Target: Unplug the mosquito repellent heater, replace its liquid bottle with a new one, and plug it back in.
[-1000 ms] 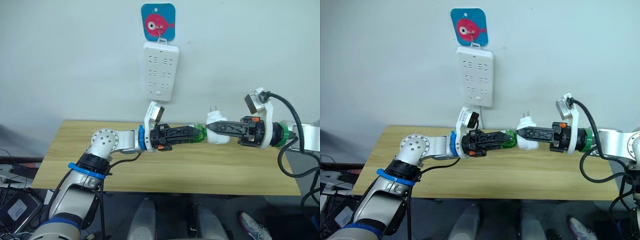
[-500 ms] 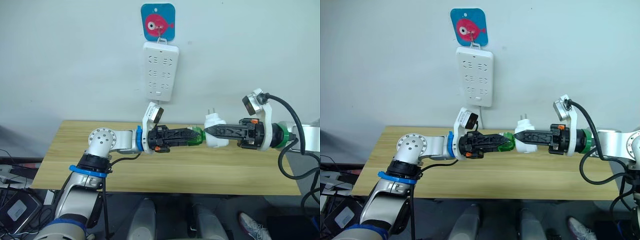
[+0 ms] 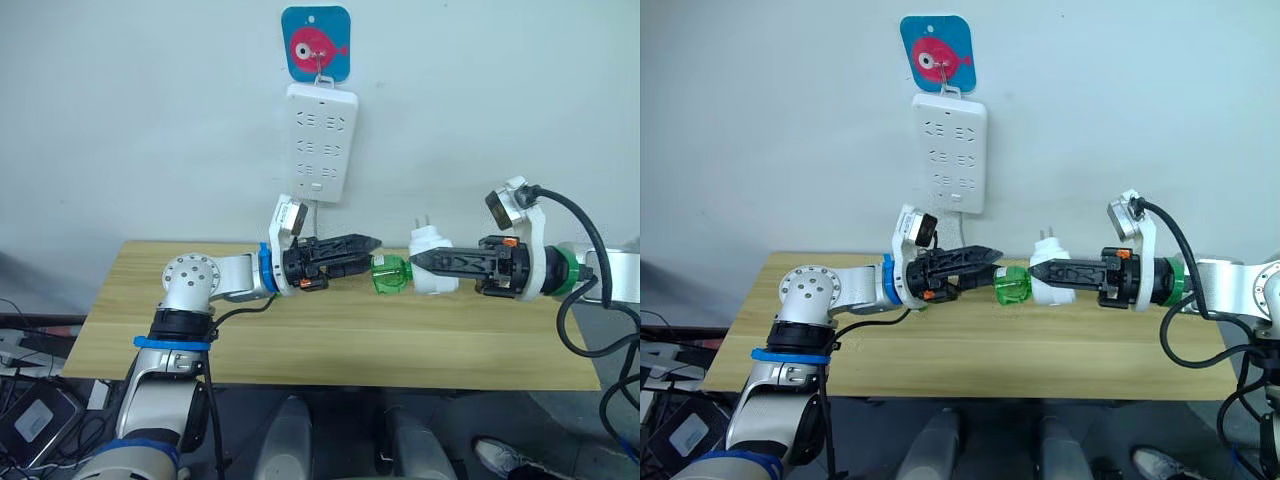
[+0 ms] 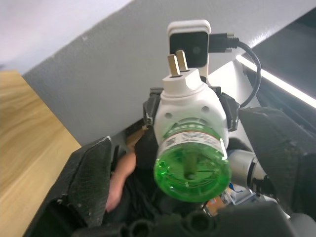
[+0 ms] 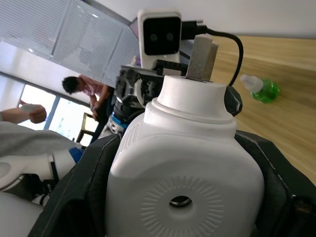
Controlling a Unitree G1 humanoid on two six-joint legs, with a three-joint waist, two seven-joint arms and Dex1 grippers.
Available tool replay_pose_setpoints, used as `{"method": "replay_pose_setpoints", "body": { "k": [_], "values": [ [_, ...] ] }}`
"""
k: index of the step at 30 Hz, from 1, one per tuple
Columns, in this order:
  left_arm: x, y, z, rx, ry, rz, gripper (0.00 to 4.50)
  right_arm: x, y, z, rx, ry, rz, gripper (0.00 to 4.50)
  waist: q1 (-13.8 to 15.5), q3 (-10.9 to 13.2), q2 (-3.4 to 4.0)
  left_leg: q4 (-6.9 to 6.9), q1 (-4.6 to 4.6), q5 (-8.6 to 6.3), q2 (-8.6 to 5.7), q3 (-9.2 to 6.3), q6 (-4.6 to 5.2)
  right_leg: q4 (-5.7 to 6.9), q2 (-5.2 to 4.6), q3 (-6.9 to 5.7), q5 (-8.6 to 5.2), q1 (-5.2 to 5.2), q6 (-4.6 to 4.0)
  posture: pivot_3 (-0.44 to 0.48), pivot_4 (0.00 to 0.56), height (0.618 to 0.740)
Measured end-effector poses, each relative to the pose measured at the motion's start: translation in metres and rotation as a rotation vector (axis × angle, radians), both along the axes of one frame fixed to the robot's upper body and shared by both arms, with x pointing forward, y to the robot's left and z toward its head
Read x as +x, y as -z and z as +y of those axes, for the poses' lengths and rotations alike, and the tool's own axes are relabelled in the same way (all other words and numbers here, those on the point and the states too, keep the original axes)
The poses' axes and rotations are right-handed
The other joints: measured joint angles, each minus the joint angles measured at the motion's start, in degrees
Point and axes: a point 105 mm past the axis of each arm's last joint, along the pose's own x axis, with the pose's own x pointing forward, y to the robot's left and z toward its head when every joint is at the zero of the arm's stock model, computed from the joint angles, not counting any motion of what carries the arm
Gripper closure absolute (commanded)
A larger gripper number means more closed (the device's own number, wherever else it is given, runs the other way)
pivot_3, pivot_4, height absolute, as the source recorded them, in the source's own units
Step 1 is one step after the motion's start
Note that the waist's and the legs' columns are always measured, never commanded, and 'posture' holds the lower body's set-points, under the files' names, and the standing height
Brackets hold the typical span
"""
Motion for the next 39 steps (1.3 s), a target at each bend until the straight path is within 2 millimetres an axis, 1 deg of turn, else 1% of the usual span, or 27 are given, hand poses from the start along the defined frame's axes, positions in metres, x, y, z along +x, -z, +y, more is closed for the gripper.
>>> {"method": "replay_pose_setpoints", "body": {
  "k": [3,4,6,7,8,9,10,12,14,15,16,17,19,20,21,23,27,30,33,35,39],
  "values": [
    [0.003,0.005,0.006,0.009,-0.037,0.008,0.03,0.004,-0.002,-0.006,0.040,0.022,0.011,1.37,0.0,0.0,0.00,-0.01,-0.02,0.00,0.00,0.00,0.00,0.00,0.00,-0.01,0.00,-0.03,0.00,0.283,0.224,0.740],
    [0.005,0.005,0.009,0.023,-0.057,-0.012,0.03,0.006,-0.003,-0.009,0.048,0.029,0.016,1.37,0.0,0.0,-0.02,-0.01,-0.02,0.00,0.01,-0.01,0.00,0.01,0.00,-0.02,0.00,-0.03,0.00,0.283,0.224,0.740],
    [0.004,0.005,0.022,0.107,-0.114,-0.161,0.03,0.008,-0.003,-0.016,0.062,0.051,0.031,1.37,-0.1,0.1,-0.07,-0.10,-0.02,0.00,0.02,0.03,0.00,0.00,0.02,0.02,0.00,-0.10,-0.03,0.285,0.226,0.740],
    [0.003,0.003,0.029,0.178,-0.144,-0.323,0.03,0.011,-0.002,-0.022,0.069,0.076,0.046,1.37,-0.1,0.1,-0.06,-0.17,-0.01,0.00,0.02,0.08,0.00,0.00,0.01,0.06,0.04,-0.12,-0.20,0.295,0.229,0.740],
    [0.001,-0.001,0.034,0.244,-0.153,-0.502,0.03,0.013,-0.002,-0.029,0.067,0.098,0.059,1.37,0.0,0.1,-0.03,-0.24,0.03,0.00,0.01,0.15,-0.01,-0.02,-0.01,0.10,-0.05,-0.12,-0.63,0.295,0.229,0.740],
    [0.000,-0.003,0.035,0.280,-0.147,-0.649,0.03,0.014,-0.002,-0.032,0.068,0.112,0.063,1.37,0.2,0.1,-0.01,-0.27,0.05,0.00,0.01,0.20,-0.01,-0.06,-0.02,0.14,-0.08,-0.12,-0.69,0.302,0.228,0.740],
    [0.000,-0.002,0.033,0.320,-0.148,-0.860,0.03,0.015,-0.002,-0.034,0.074,0.121,0.064,1.37,0.6,0.0,0.08,-0.30,0.09,0.00,0.00,0.26,-0.01,-0.12,-0.03,0.19,-0.09,-0.09,-0.74,0.302,0.228,0.740],
    [0.002,0.008,0.026,0.360,-0.153,-1.208,0.03,0.017,-0.002,-0.036,0.078,0.130,0.073,1.37,1.4,0.0,0.11,-0.30,0.10,-0.01,0.01,0.35,-0.01,-0.19,-0.06,0.28,-0.09,-0.08,-0.76,0.302,0.228,0.740],
    [0.007,0.018,0.019,0.394,-0.195,-1.509,0.03,0.018,0.000,-0.038,0.075,0.139,0.084,1.37,2.0,0.0,0.10,-0.26,0.01,-0.01,0.00,0.35,-0.01,-0.24,-0.06,0.31,-0.09,-0.11,-0.76,0.309,0.226,0.740],
    [0.008,0.020,0.017,0.402,-0.210,-1.627,0.03,0.019,0.000,-0.038,0.071,0.141,0.086,1.37,2.4,0.0,0.08,-0.23,-0.07,-0.01,0.00,0.35,-0.01,-0.26,-0.06,0.31,-0.08,-0.13,-0.75,0.309,0.226,0.740],
    [0.008,0.020,0.014,0.387,-0.235,-1.771,0.03,0.019,0.000,-0.038,0.071,0.144,0.088,1.37,2.8,0.0,0.09,-0.22,-0.10,-0.01,-0.01,0.35,0.00,-0.27,-0.06,0.33,-0.07,-0.15,-0.73,0.309,0.226,0.740],
    [0.007,0.016,0.009,0.349,-0.275,-1.904,0.03,0.021,-0.001,-0.038,0.078,0.145,0.089,1.37,3.3,0.0,0.09,-0.18,-0.16,-0.01,-0.01,0.35,0.00,-0.30,-0.06,0.34,-0.05,-0.17,-0.70,0.309,0.226,0.740],
    [-0.001,0.002,-0.002,0.243,-0.346,-2.164,0.03,0.022,-0.003,-0.033,0.094,0.131,0.082,1.37,4.0,0.0,0.08,-0.13,-0.27,-0.02,-0.02,0.35,0.01,-0.34,-0.05,0.35,0.09,-0.23,-0.49,0.306,0.225,0.740],
    [-0.003,-0.003,-0.005,0.206,-0.373,-2.234,0.03,0.022,-0.003,-0.032,0.097,0.126,0.081,1.37,4.3,0.0,0.08,-0.12,-0.27,-0.03,-0.02,0.35,0.03,-0.34,-0.05,0.36,0.24,-0.23,-0.23,0.306,0.225,0.740],
    [-0.006,-0.010,-0.009,0.155,-0.404,-2.320,0.03,0.022,-0.003,-0.030,0.095,0.121,0.081,1.37,4.7,0.0,0.08,-0.11,-0.28,-0.05,-0.02,0.35,0.07,-0.34,-0.04,0.35,0.26,-0.23,-0.20,0.306,0.225,0.740],
    [-0.008,-0.015,-0.011,0.100,-0.438,-2.411,0.03,0.021,-0.002,-0.027,0.088,0.115,0.079,1.37,5.1,0.0,0.08,-0.10,-0.28,-0.07,-0.02,0.34,0.11,-0.33,-0.03,0.34,0.27,-0.23,-0.19,0.306,0.225,0.740],
    [-0.008,-0.017,-0.017,0.046,-0.459,-2.493,0.03,0.020,0.000,-0.019,0.096,0.093,0.074,1.37,5.5,0.0,0.08,-0.02,-0.30,-0.09,-0.03,0.31,0.14,-0.25,-0.02,0.32,0.27,-0.23,-0.17,0.306,0.225,0.740],
    [-0.004,-0.017,-0.018,0.045,-0.459,-2.517,0.03,0.018,-0.002,-0.016,0.095,0.079,0.059,1.37,5.6,0.0,0.08,0.02,-0.27,-0.08,-0.03,0.30,0.14,-0.18,0.00,0.33,0.28,-0.23,-0.16,0.301,0.220,0.740],
    [-0.001,-0.013,-0.020,0.053,-0.448,-2.525,0.03,0.016,-0.005,-0.012,0.097,0.061,0.042,1.37,5.6,0.0,0.08,0.04,-0.24,-0.08,-0.03,0.28,0.14,-0.13,0.02,0.31,0.28,-0.22,-0.16,0.301,0.220,0.740],
    [0.001,-0.010,-0.020,0.068,-0.438,-2.522,0.03,0.016,-0.005,-0.009,0.098,0.056,0.044,1.37,5.6,0.0,0.08,0.04,-0.24,-0.08,-0.03,0.27,0.14,-0.10,0.02,0.30,0.28,-0.21,-0.16,0.301,0.220,0.740],
    [0.002,-0.010,-0.022,0.059,-0.450,-2.531,0.03,0.016,-0.001,-0.006,0.088,0.050,0.052,1.37,5.6,0.0,0.08,0.04,-0.24,-0.08,-0.03,0.26,0.14,-0.09,0.02,0.30,0.28,-0.21,-0.16,0.299,0.216,0.740]
  ]
}}
